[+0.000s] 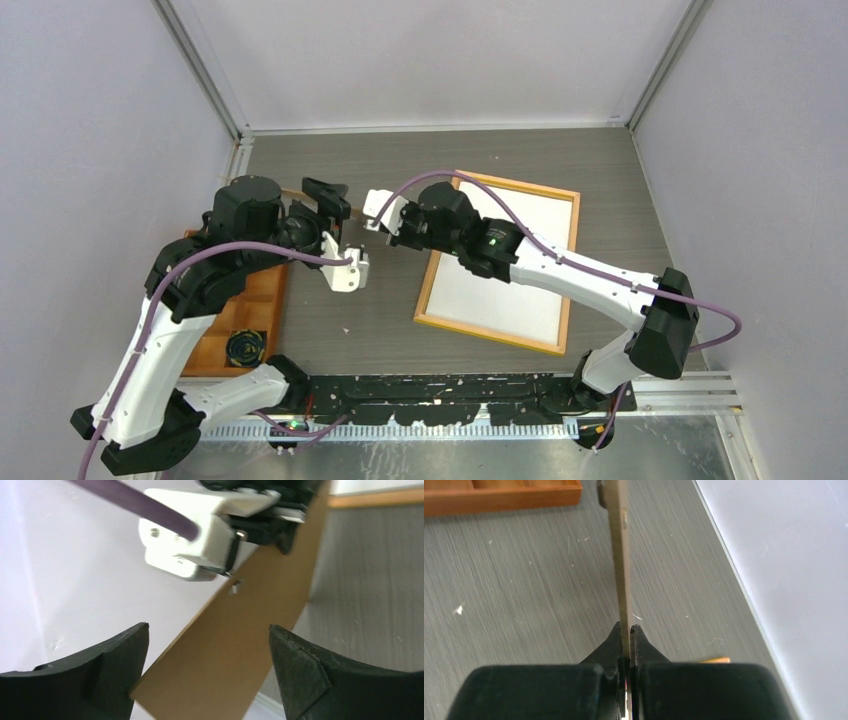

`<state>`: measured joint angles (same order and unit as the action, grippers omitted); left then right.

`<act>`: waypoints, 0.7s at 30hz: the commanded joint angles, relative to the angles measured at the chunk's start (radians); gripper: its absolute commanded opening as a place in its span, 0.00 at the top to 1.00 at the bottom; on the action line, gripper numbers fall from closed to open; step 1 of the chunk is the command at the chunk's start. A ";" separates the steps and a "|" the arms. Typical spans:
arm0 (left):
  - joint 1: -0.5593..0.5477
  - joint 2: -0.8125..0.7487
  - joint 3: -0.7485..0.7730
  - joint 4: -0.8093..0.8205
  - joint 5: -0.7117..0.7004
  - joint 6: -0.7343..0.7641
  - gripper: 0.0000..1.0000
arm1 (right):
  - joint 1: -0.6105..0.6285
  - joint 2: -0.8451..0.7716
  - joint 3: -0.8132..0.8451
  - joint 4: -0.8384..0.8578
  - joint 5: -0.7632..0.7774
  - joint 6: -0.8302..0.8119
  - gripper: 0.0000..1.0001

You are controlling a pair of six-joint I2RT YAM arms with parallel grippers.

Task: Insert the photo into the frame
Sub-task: Turn over the photo frame item.

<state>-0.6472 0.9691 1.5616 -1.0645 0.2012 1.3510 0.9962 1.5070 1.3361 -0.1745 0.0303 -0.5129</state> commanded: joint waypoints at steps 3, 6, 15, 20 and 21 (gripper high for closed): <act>-0.003 -0.014 -0.013 0.476 -0.031 -0.257 0.04 | -0.037 -0.022 0.074 0.109 0.103 0.301 0.99; -0.003 0.025 0.038 0.568 -0.100 -0.378 0.00 | -0.109 -0.031 0.078 0.091 0.043 0.479 0.99; 0.002 0.172 0.177 0.429 -0.251 -0.601 0.00 | -0.545 -0.125 -0.073 0.193 -0.476 1.149 0.99; 0.087 0.247 0.164 0.344 -0.226 -0.736 0.00 | -0.713 -0.283 -0.232 0.268 -0.513 1.328 0.99; 0.112 0.266 0.162 0.329 -0.210 -0.767 0.00 | -0.750 -0.313 -0.249 0.258 -0.522 1.358 0.99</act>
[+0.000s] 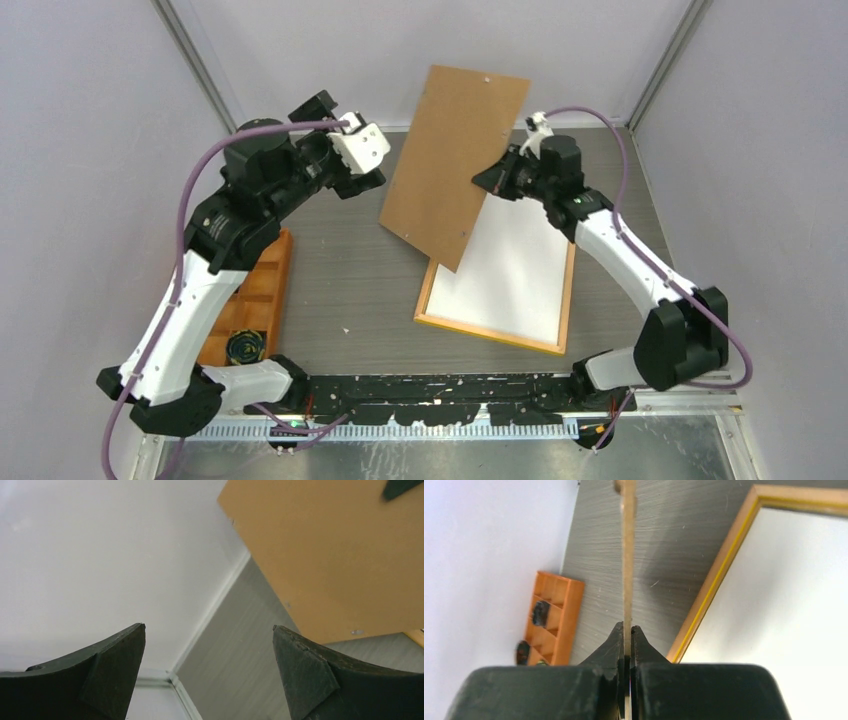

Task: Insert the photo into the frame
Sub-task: Turn over the photo frame item, then move the photo frame to the center of the board.

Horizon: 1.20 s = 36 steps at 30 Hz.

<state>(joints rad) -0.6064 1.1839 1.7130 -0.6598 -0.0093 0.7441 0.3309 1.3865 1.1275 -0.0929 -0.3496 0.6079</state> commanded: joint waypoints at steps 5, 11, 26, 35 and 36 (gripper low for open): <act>0.120 0.198 0.003 -0.133 0.048 -0.259 0.03 | -0.277 -0.332 -0.052 0.030 -0.225 0.298 0.99; 0.131 0.514 0.096 -0.204 0.160 -0.427 0.14 | -0.465 -0.448 0.008 -0.347 -0.199 0.147 0.99; 0.084 1.124 0.473 -0.241 0.321 -0.718 0.05 | -0.573 -0.500 0.025 -0.489 -0.158 0.107 0.99; 0.058 1.220 0.491 -0.194 0.345 -0.739 0.39 | -0.578 -0.486 0.010 -0.464 -0.150 0.126 0.99; 0.056 1.221 0.485 -0.188 0.342 -0.739 0.40 | -0.578 -0.485 0.009 -0.462 -0.152 0.127 0.99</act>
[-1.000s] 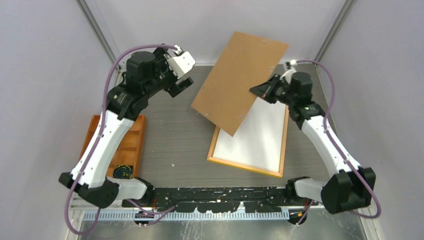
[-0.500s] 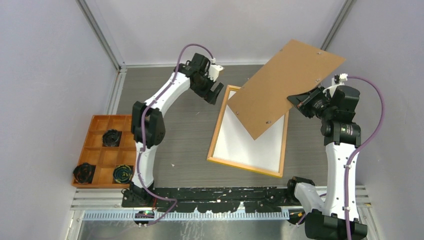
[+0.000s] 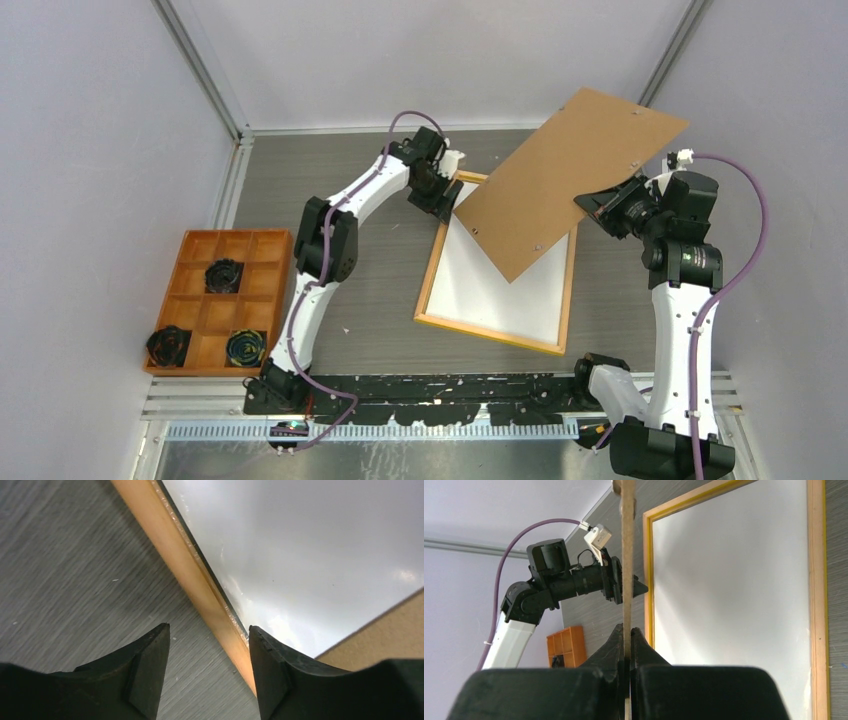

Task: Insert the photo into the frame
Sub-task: Move the photo frame to the center of the board.

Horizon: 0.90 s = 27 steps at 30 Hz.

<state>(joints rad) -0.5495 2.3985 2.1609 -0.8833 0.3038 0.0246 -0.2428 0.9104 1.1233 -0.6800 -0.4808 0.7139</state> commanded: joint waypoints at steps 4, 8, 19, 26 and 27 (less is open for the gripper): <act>-0.001 0.003 0.011 0.067 0.037 -0.051 0.44 | -0.006 0.000 0.004 0.132 -0.030 0.030 0.99; -0.003 0.016 0.011 0.071 0.044 -0.065 0.48 | -0.007 0.000 -0.003 0.143 -0.035 0.038 0.99; -0.003 0.033 -0.008 0.069 0.053 -0.073 0.60 | -0.007 0.007 -0.017 0.156 -0.052 0.047 0.99; -0.002 0.037 -0.012 0.061 0.075 -0.081 0.57 | -0.007 0.007 -0.030 0.170 -0.057 0.061 0.99; -0.003 0.037 -0.014 0.061 0.068 -0.083 0.58 | -0.006 0.008 -0.033 0.175 -0.059 0.065 0.99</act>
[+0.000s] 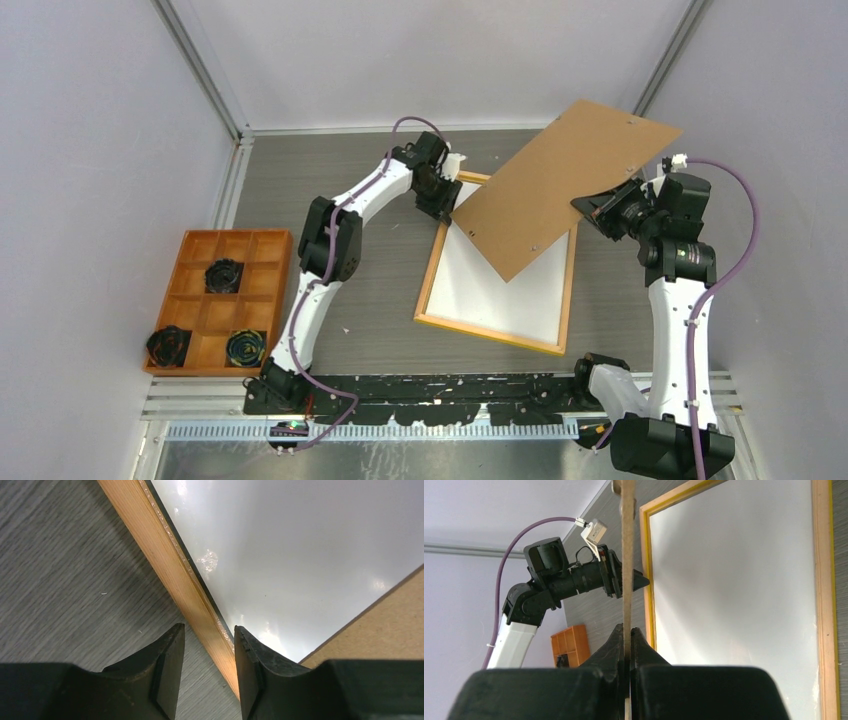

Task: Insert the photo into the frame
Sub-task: Move the photo frame to the center of the board.

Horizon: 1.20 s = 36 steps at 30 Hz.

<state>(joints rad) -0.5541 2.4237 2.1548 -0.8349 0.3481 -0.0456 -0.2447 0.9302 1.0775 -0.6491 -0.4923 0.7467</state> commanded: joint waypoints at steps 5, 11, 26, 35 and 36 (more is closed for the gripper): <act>0.005 0.010 -0.023 0.010 -0.023 -0.019 0.69 | -0.004 -0.008 0.014 0.170 -0.074 0.057 0.99; 0.032 -0.018 -0.091 0.017 -0.118 -0.032 0.91 | -0.005 0.033 0.006 0.228 -0.131 0.111 0.99; 0.241 -0.294 -0.515 0.156 -0.180 -0.067 0.98 | 0.023 0.124 -0.168 0.623 -0.340 0.391 0.99; 0.321 -0.509 -0.713 0.165 -0.069 -0.068 0.69 | 0.184 0.189 -0.193 0.727 -0.457 0.370 0.99; 0.336 -0.533 -0.719 0.154 -0.059 -0.059 0.57 | 0.189 0.194 -0.198 0.731 -0.474 0.363 0.99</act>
<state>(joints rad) -0.2550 2.0083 1.4689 -0.6415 0.2390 -0.1223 -0.0895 1.1225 0.8719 -0.0795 -0.8227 1.1069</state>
